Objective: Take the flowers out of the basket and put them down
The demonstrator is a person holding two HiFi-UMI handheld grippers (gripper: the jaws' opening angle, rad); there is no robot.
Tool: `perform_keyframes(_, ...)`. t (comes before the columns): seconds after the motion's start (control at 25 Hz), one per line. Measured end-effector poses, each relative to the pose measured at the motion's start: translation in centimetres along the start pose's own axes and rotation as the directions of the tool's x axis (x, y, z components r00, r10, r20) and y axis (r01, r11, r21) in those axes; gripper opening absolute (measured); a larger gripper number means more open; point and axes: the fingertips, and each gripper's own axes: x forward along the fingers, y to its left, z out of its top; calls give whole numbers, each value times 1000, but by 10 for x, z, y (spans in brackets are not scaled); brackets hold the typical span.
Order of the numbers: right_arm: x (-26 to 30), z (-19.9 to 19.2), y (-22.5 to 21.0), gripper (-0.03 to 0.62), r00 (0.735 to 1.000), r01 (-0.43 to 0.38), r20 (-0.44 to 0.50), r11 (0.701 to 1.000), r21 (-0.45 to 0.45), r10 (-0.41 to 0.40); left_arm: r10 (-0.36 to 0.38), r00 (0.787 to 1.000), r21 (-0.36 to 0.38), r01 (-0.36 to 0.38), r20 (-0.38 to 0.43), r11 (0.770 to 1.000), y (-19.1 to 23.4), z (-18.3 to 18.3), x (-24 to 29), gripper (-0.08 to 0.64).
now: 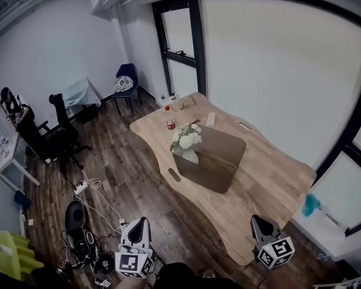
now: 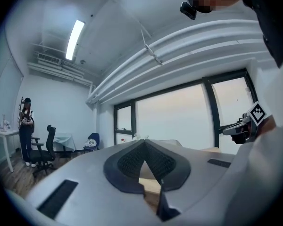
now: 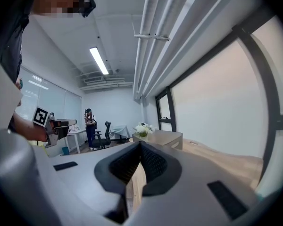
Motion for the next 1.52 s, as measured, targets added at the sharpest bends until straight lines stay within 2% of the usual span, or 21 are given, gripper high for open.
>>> perform_keyframes(0.16, 16, -6, -9, 21, 1000, 10, -25, 1000, 27, -9, 12, 1000, 2, -12, -18, 1000, 2, -5, 2, 5)
perform_keyframes(0.36, 47, -6, -22, 21, 999, 49, -17, 998, 41, -48, 14, 1000, 26, -14, -4, 1000, 27, 1, 20, 5)
perform_keyframes(0.64, 104, -3, -22, 21, 996, 85, -10, 995, 55, -84, -4, 999, -8, 4, 33, 1000, 73, -6, 76, 5)
perform_keyframes(0.84, 159, 7, -27, 21, 994, 112, -12, 991, 77, -111, -30, 1000, -23, 30, 2, 999, 118, -24, 133, 5)
perform_keyframes(0.92, 182, 15, -29, 21, 992, 127, -5, 986, 105, -127, -48, 999, -31, 48, 1, 998, 133, -26, 159, 5)
perform_keyframes(1.08, 225, 33, -28, 21, 990, 138, 7, 986, 94, -139, -88, 996, -27, 88, 8, 996, 157, -23, 208, 5)
perform_keyframes(1.24, 252, 46, -31, 21, 988, 152, 13, 985, 77, -154, -177, 984, 37, 176, 9, 984, 155, -20, 247, 5)
perform_keyframes(1.32, 262, 47, -34, 21, 986, 167, 1, 983, 76, -167, -222, 975, 45, 221, 10, 974, 154, -20, 262, 5)
perform_keyframes(1.52, 292, 67, -39, 21, 982, 191, -4, 980, 59, -191, -278, 960, -31, 278, -11, 960, 171, -38, 299, 5)
